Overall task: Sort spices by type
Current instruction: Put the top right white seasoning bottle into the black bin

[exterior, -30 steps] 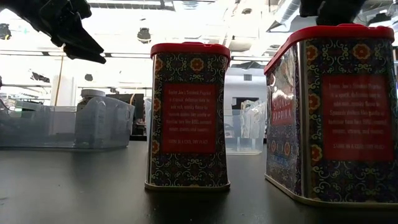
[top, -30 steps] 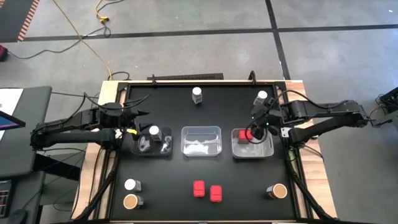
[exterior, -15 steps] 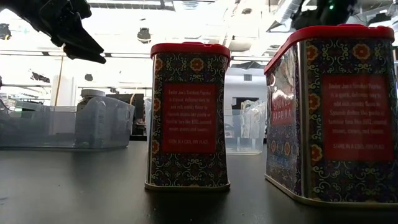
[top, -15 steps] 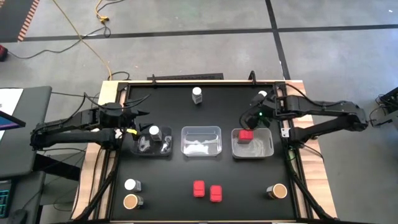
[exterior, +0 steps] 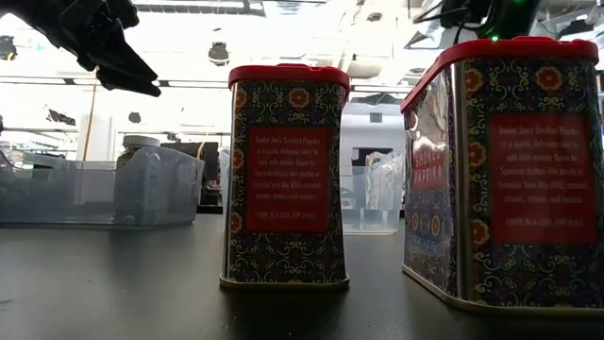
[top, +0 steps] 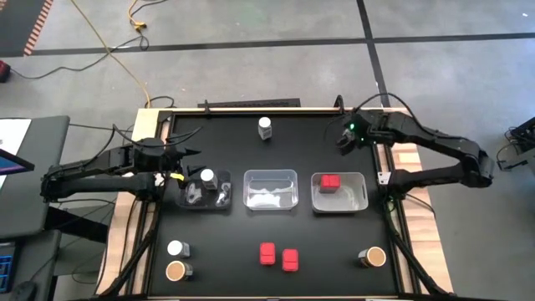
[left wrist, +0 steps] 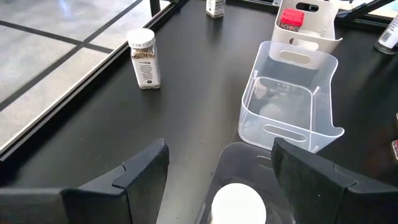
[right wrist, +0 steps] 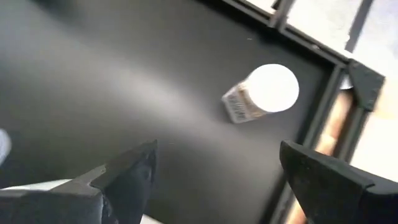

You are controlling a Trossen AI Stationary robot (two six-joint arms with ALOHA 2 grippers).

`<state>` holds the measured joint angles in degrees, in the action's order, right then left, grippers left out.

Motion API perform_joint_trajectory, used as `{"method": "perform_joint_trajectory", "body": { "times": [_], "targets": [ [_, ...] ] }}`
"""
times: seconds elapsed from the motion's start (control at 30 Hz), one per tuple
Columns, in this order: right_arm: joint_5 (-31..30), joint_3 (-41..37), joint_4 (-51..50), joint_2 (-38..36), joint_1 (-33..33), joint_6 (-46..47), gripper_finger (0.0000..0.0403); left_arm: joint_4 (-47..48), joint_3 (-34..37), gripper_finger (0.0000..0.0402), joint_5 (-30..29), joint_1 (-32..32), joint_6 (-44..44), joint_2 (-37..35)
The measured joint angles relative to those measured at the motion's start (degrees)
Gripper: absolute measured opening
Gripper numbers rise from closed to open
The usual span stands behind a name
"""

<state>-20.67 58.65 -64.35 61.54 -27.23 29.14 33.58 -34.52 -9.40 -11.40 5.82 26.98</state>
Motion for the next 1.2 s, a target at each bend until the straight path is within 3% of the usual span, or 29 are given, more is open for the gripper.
{"method": "perform_joint_trajectory", "body": {
  "times": [0.23, 0.5, 1.0, 1.2],
  "targets": [
    [2.9, 0.0, -0.2, 0.8, -7.8, -14.3, 0.0368, 0.0, 0.0, 0.0271, -0.1, 0.0, 0.0, 0.0],
    [3.2, 0.0, -0.8, 4.9, -14.6, -23.5, 0.0368, 0.0, 0.0, 0.0271, -0.1, 0.0, 0.0, 0.0],
    [3.4, 0.0, 5.9, 11.9, -18.4, -35.2, 0.0368, 0.0, 0.0, 0.0271, -0.1, 0.0, 0.0, 0.0],
    [6.5, 0.0, 6.5, 14.5, -21.2, -40.9, 0.0363, 0.0, 0.0, 0.0271, -0.1, 0.0, 0.0, 0.0]
  ]
}}
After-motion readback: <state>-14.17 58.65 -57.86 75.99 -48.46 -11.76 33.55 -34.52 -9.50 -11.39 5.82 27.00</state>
